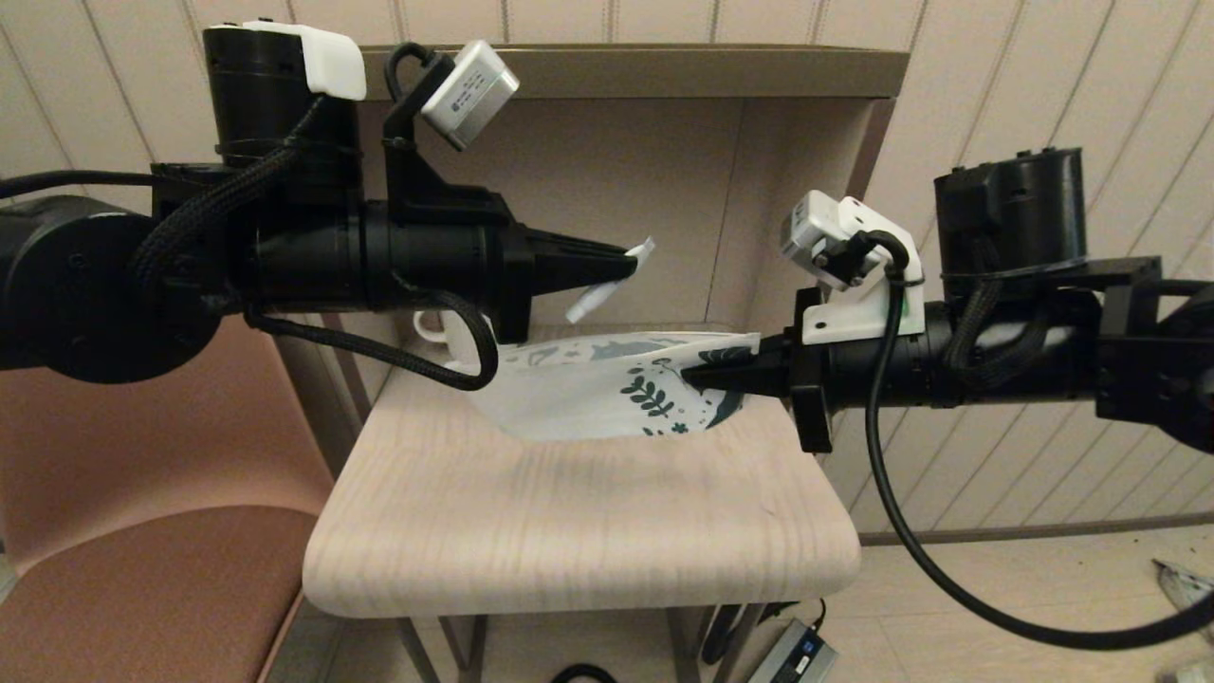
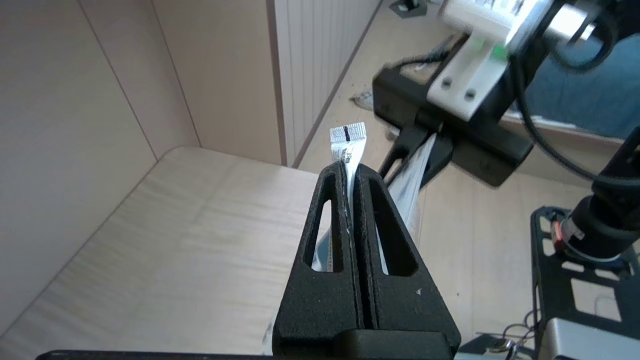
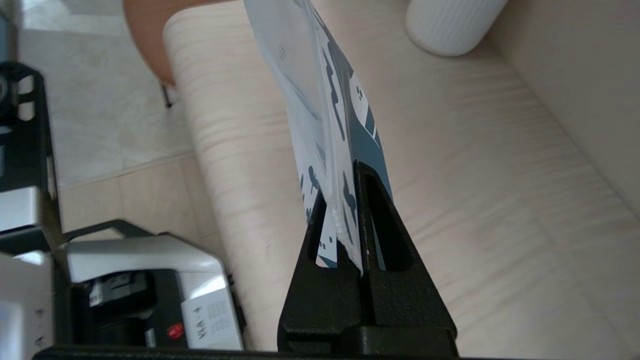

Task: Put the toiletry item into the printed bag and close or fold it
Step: Place the toothpaste in the storage bag

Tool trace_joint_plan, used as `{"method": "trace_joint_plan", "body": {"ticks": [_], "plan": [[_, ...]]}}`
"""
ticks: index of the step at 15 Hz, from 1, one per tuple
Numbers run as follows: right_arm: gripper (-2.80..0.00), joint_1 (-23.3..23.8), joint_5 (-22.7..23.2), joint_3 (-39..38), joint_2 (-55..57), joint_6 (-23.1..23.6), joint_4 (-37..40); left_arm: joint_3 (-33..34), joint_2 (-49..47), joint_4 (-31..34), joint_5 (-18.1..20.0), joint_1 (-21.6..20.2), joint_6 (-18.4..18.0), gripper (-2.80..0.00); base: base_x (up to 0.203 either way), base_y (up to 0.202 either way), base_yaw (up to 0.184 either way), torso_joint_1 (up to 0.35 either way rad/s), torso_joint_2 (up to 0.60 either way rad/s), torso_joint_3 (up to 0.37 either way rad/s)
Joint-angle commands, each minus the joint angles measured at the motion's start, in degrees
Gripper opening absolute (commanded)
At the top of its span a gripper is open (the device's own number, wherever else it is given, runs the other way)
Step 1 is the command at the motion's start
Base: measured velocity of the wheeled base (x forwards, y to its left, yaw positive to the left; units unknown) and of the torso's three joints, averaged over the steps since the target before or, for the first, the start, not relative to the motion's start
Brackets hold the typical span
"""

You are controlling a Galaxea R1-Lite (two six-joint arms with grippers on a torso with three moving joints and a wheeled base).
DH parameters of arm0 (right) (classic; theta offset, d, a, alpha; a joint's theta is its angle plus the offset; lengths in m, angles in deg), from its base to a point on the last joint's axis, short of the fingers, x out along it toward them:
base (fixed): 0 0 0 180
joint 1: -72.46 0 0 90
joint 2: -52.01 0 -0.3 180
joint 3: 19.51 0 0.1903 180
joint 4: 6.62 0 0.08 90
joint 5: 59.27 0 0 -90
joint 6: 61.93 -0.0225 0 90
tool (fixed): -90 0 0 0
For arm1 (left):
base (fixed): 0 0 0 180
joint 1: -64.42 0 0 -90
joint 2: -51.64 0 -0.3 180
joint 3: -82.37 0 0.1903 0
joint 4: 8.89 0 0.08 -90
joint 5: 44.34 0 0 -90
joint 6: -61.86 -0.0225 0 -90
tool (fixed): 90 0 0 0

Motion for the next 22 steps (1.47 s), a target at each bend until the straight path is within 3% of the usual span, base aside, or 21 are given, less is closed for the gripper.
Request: {"method": "trace_joint_plan", "body": {"ticks": [1,9,14,22], "plan": [[-2.8,0.11,0.25,-0.31,-0.3,0.13,-0.23,1.05,-1.04,-0.24,0.38,0.1,-1.61,-2.8,0.0,0.0,0.0,0.0,0.0,0.0],[-2.8,0.2,0.6,0.13,1.2,0.12,-0.15,3.43,0.72,-2.15,0.38,0.81,-3.42,-2.8,0.0,0.0,0.0,0.0,0.0,0.0],[-2.8,0.24,0.6,0.22,1.55,0.12,-0.13,6.82,3.01,-2.33,0.39,1.47,-6.78,-2.8,0.0,0.0,0.0,0.0,0.0,0.0],[-2.8,0.11,0.77,0.92,1.9,0.03,-0.07,8.23,0.37,-2.67,0.35,2.3,-7.57,-2.8,0.0,0.0,0.0,0.0,0.0,0.0]]}}
